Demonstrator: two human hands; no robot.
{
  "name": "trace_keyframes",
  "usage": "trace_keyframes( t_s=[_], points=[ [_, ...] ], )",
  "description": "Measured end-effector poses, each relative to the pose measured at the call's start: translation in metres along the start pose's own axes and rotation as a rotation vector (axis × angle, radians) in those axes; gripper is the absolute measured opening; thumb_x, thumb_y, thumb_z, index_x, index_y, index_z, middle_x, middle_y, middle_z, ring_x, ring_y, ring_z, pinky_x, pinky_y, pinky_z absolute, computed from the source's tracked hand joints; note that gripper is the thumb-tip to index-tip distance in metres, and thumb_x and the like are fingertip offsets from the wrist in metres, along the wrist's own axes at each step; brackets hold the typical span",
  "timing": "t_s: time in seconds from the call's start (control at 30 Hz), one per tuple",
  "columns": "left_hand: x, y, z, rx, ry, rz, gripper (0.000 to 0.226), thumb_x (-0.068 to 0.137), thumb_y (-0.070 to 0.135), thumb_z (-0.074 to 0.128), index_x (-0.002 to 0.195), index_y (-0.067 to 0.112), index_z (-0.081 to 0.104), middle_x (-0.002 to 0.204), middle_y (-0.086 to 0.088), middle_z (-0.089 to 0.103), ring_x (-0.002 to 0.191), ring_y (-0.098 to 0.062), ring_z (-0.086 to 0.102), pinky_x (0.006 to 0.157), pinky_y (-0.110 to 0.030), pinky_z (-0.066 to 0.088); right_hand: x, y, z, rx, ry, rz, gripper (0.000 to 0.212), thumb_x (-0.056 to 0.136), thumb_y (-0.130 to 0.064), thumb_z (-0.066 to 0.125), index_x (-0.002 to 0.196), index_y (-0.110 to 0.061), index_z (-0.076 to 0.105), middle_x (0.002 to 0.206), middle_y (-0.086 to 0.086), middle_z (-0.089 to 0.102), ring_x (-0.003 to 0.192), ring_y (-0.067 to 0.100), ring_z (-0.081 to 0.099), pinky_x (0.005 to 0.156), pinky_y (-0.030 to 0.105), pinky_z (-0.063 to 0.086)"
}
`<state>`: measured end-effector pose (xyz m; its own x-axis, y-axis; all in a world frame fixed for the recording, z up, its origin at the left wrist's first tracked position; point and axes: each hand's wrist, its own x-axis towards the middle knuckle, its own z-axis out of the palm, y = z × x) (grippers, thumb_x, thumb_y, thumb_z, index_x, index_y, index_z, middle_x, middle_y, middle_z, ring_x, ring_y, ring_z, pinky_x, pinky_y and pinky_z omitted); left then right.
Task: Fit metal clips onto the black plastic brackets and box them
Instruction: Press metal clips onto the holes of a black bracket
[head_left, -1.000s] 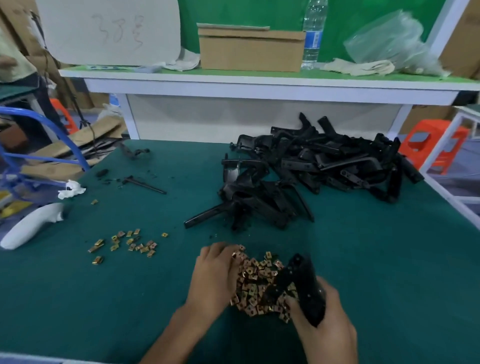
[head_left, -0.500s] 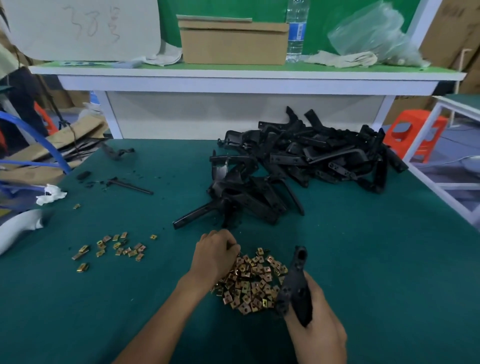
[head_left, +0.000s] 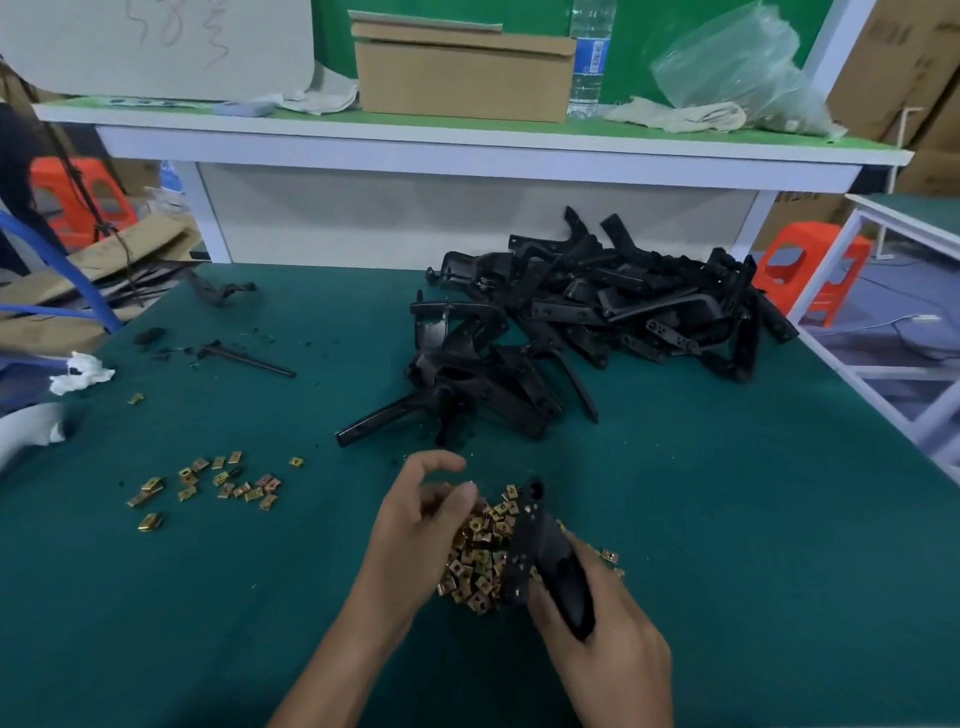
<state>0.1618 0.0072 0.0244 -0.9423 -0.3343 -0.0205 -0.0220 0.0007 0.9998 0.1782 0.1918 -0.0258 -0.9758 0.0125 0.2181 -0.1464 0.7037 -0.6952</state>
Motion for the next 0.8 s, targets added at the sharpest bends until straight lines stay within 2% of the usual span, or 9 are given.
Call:
trace_keyframes(
  t_s=[0.1,0.17,0.3,0.47,0.63,0.7,0.8],
  points=[
    [-0.015,0.004,-0.003,-0.007,-0.029,-0.018,0.02,0.097,0.012,0.064,0.099,0.028,0.076,0.083,-0.002,0.073,0.075,-0.006,0.066,0.072,-0.017,0.053,0.0,0.004,0.003,-0.009,0.015,-0.009,0.059,0.079,-0.065,0.065,0.134,-0.054,0.047,0.117,-0.024,0.068,0.102,0.004,0.064,0.074,0.028,0.051],
    [-0.023,0.006,-0.006,-0.048,-0.081,-0.056,0.019,0.094,0.009,0.067,0.101,0.023,0.078,0.081,-0.004,0.073,0.073,-0.009,0.067,0.071,-0.018,0.054,0.001,0.005,0.003,-0.017,0.0,-0.014,0.054,0.08,-0.062,0.065,0.132,-0.052,0.052,0.116,-0.021,0.069,0.102,0.01,0.067,0.074,0.03,0.05],
    [-0.033,0.005,-0.009,-0.055,-0.12,-0.094,0.021,0.097,0.012,0.062,0.091,0.022,0.08,0.08,-0.005,0.071,0.073,-0.011,0.063,0.074,-0.025,0.054,0.001,0.006,0.002,-0.017,-0.002,-0.038,0.053,0.083,-0.053,0.072,0.133,-0.042,0.061,0.113,-0.016,0.071,0.1,0.016,0.069,0.076,0.036,0.055],
    [-0.04,0.001,-0.002,-0.148,-0.13,-0.21,0.018,0.096,0.015,0.064,0.086,0.014,0.08,0.076,-0.003,0.069,0.071,-0.012,0.062,0.071,-0.028,0.055,0.0,0.007,0.003,0.002,0.02,-0.044,0.054,0.081,-0.048,0.077,0.133,-0.045,0.061,0.108,-0.016,0.071,0.097,0.014,0.069,0.077,0.04,0.057],
    [-0.044,0.0,-0.002,-0.104,-0.117,-0.221,0.018,0.096,0.019,0.066,0.086,0.017,0.081,0.072,0.0,0.069,0.068,-0.009,0.06,0.066,-0.024,0.053,-0.002,0.006,0.002,0.011,0.034,-0.059,0.058,0.08,-0.049,0.077,0.134,-0.056,0.055,0.103,-0.02,0.068,0.094,0.005,0.063,0.075,0.034,0.056],
    [-0.044,-0.002,-0.002,-0.081,-0.132,-0.24,0.019,0.097,0.021,0.064,0.088,0.018,0.081,0.074,-0.002,0.069,0.069,-0.011,0.06,0.065,-0.025,0.051,-0.001,0.006,0.003,0.007,0.048,-0.066,0.06,0.079,-0.046,0.08,0.134,-0.055,0.056,0.1,-0.019,0.068,0.094,0.006,0.062,0.072,0.033,0.055],
    [-0.044,-0.005,-0.001,-0.043,-0.126,-0.246,0.021,0.098,0.022,0.063,0.086,0.018,0.08,0.072,-0.002,0.067,0.067,-0.011,0.058,0.065,-0.025,0.051,0.0,0.006,0.004,-0.023,0.046,-0.081,0.062,0.075,-0.038,0.088,0.132,-0.043,0.064,0.091,-0.014,0.069,0.082,0.009,0.064,0.063,0.035,0.056]
  ],
)
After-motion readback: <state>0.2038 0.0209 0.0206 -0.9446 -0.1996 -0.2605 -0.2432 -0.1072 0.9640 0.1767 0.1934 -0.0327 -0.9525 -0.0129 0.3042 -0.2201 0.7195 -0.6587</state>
